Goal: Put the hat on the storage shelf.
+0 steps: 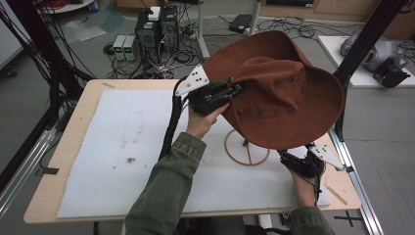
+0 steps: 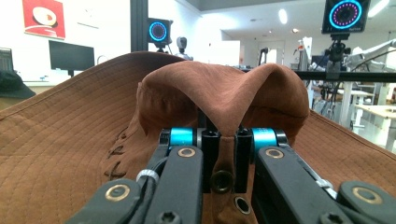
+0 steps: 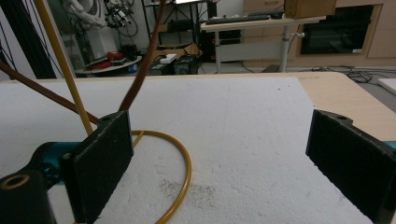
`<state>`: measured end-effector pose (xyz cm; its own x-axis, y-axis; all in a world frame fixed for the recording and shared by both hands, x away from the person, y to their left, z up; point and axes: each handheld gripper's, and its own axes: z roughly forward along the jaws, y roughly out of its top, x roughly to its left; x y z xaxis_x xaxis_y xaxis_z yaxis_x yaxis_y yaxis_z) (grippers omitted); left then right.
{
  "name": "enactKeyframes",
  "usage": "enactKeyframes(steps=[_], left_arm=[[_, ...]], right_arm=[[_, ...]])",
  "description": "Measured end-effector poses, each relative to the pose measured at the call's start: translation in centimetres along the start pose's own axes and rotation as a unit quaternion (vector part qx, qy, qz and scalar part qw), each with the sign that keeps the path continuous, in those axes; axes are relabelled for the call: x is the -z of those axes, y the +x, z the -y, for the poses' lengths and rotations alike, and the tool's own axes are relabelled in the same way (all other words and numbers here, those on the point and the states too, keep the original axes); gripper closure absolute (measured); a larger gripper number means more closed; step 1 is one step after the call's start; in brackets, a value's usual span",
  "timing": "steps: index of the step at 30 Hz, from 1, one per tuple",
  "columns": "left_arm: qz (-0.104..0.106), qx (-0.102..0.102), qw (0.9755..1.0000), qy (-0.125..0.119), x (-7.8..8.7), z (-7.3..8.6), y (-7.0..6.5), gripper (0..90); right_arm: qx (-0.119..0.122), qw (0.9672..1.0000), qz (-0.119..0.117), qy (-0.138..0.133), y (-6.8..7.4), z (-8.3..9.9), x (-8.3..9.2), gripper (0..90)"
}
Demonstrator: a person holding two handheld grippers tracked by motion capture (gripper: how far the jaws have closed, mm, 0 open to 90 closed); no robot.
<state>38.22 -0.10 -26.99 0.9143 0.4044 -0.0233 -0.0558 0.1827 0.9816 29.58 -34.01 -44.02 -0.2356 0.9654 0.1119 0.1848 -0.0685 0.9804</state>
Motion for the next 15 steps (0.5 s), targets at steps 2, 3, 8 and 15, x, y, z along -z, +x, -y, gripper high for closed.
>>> enactKeyframes(steps=[2, 3, 8, 15], left_arm=[[0.001, -0.002, 1.0000, 0.006, -0.13, 0.08, -0.04, 86.5], [0.001, -0.005, 0.9999, 0.010, -0.19, 0.12, -0.05, 86.5], [0.004, -0.014, 0.9994, 0.031, -0.53, 0.31, -0.32, 86.4], [0.002, -0.021, 0.9973, 0.070, -0.83, 0.76, -0.43, 86.2]], right_arm=[[-0.001, 1.0000, 0.000, -0.001, 0.00, 0.00, -0.01, 6.6], [0.000, 1.0000, 0.000, 0.000, -0.02, 0.00, 0.00, 6.6], [0.000, 1.0000, -0.001, 0.000, -0.02, 0.02, 0.00, 6.6], [0.000, 1.0000, 0.000, -0.001, -0.01, 0.02, -0.01, 6.6]])
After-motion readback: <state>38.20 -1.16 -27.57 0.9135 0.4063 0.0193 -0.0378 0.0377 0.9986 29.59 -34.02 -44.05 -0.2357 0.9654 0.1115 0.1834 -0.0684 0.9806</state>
